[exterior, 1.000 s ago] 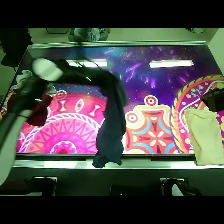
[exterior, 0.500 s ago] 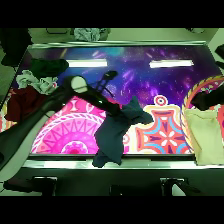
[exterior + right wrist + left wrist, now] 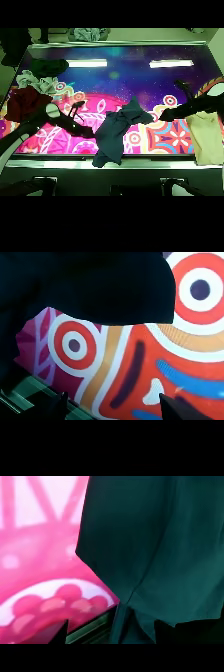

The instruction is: Fold the shirts.

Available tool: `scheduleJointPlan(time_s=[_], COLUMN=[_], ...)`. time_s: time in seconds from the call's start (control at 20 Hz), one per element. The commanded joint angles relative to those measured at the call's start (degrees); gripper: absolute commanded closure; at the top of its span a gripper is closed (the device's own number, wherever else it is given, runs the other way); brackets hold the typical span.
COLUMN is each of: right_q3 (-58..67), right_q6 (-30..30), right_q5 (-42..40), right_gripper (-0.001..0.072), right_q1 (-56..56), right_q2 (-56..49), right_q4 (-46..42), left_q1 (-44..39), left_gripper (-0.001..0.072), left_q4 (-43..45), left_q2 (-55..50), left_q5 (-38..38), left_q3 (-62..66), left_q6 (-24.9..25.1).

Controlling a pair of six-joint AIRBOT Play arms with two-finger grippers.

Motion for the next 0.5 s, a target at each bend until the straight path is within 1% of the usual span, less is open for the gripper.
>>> scheduleJointPlan(time_s=[0.0, 0.15, 0.2, 0.25, 0.3, 0.35, 0.4, 0.45], right_q3=[-4.63, -4.63, -4.63, -4.63, -4.7, -4.96, -5.33, -5.75], right_q6=[-2.23, -3.06, -3.06, -3.04, -3.04, -3.04, -3.04, -3.1], right_q5=[-2.45, -2.95, -3.5, -3.89, -4.24, -4.52, -4.76, -5.01], right_gripper=[0.0009, 0.0009, 0.0009, 0.0009, 0.0009, 0.0009, 0.001, 0.001], right_q1=[0.04, 0.04, 0.04, 0.04, 0.04, 0.04, 0.07, 0.04], right_q2=[-1.36, -1.4, -1.44, -1.57, -1.84, -2.29, -2.91, -3.74], right_q4=[2.03, 1.86, 1.86, 1.86, 1.88, 1.97, 2.05, 2.56], left_q1=[-2.49, -4.7, -5.29, -5.84, -6.23, -6.32, -6.21, -6.05], left_gripper=[0.0084, 0.0089, 0.0131, 0.0228, 0.0377, 0.0585, 0.0677, 0.0678], left_q4=[-9.88, -13.6, -15.37, -16.59, -17.05, -17.0, -16.98, -16.96], left_q2=[0.11, -2.38, -2.89, -3.28, -3.39, -3.37, -3.28, -2.99], left_q5=[12.24, 18.97, 20.85, 22.08, 23.04, 23.17, 22.97, 22.97], left_q3=[-11.28, -10.67, -10.67, -10.67, -10.67, -10.54, -10.21, -9.86], left_q6=[0.22, 0.24, 0.24, 0.22, 0.2, 0.15, 0.52, 0.74])
